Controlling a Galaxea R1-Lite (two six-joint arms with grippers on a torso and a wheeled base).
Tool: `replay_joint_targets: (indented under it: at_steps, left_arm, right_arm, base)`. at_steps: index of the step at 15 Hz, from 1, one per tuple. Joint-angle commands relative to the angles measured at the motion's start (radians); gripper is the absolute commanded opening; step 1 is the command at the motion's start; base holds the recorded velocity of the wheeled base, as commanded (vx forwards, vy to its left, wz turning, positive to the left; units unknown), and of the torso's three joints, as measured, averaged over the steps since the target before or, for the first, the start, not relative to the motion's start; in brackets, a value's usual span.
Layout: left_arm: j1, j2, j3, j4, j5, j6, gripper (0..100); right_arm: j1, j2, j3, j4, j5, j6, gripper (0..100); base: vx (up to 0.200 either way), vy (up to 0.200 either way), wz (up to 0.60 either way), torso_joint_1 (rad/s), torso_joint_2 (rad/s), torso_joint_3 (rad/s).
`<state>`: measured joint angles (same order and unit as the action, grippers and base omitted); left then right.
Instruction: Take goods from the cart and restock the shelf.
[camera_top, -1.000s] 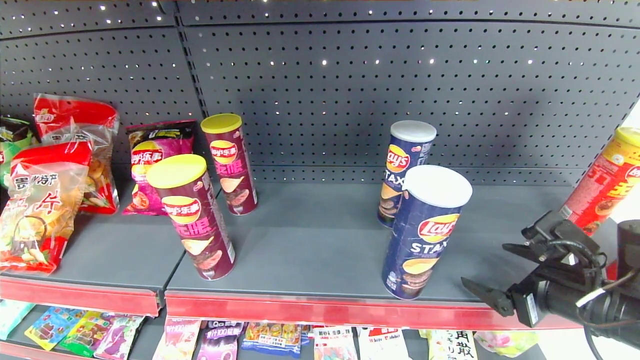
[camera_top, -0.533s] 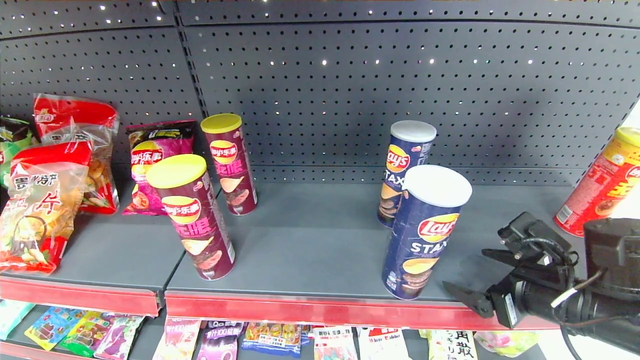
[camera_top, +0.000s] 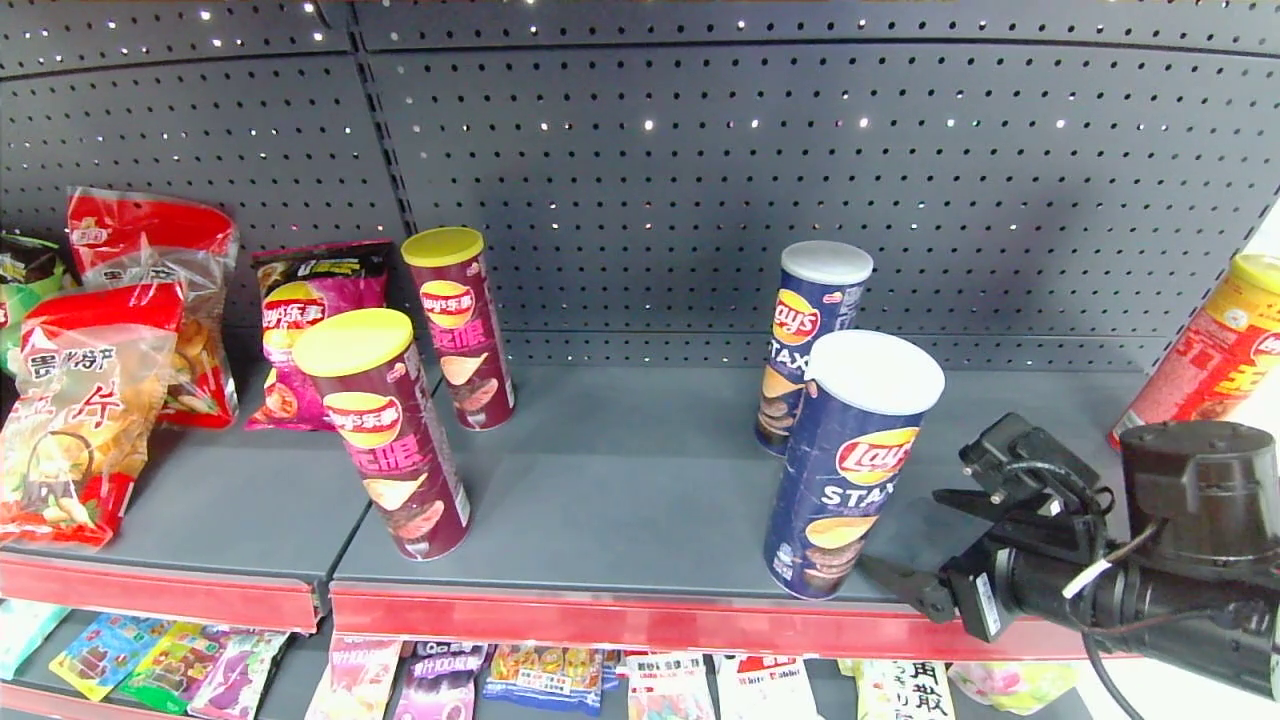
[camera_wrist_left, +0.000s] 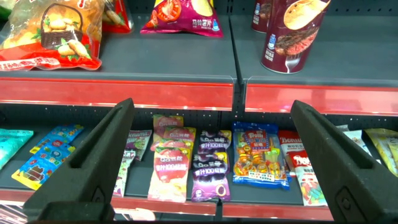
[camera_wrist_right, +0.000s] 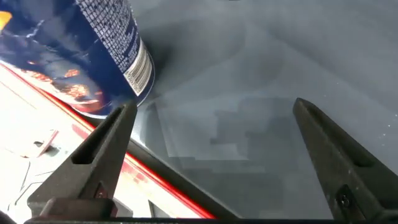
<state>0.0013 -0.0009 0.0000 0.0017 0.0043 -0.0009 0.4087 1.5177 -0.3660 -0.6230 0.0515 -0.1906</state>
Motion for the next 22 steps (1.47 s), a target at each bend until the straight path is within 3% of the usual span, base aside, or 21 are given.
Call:
replay_joint_targets:
  at_steps: [1,9,15,22]
  left_arm:
    - [0.000,0.001,0.000,0.000,0.000,0.001,100]
    - [0.000,0.001,0.000,0.000,0.000,-0.001,100]
    - [0.000,0.001,0.000,0.000,0.000,0.001,100]
    - [0.000,0.001,0.000,0.000,0.000,0.001,100]
  right_arm:
    - [-0.001,0.016,-0.004,-0.001,-0.005,-0.001,100]
    - [-0.027,0.082,-0.050,-0.004,-0.038,0.050,100]
    - [-0.044,0.142,-0.074,-0.090,-0.035,0.048,100]
    - [-0.039,0.138,-0.080,-0.090,0.030,0.046,100]
  base:
    - [0.000,0.000,0.00,0.000,0.00,0.000]
    - [0.000,0.000,0.00,0.000,0.00,0.000]
    - [0.000,0.000,0.00,0.000,0.00,0.000]
    - [0.000,0.000,0.00,0.000,0.00,0.000]
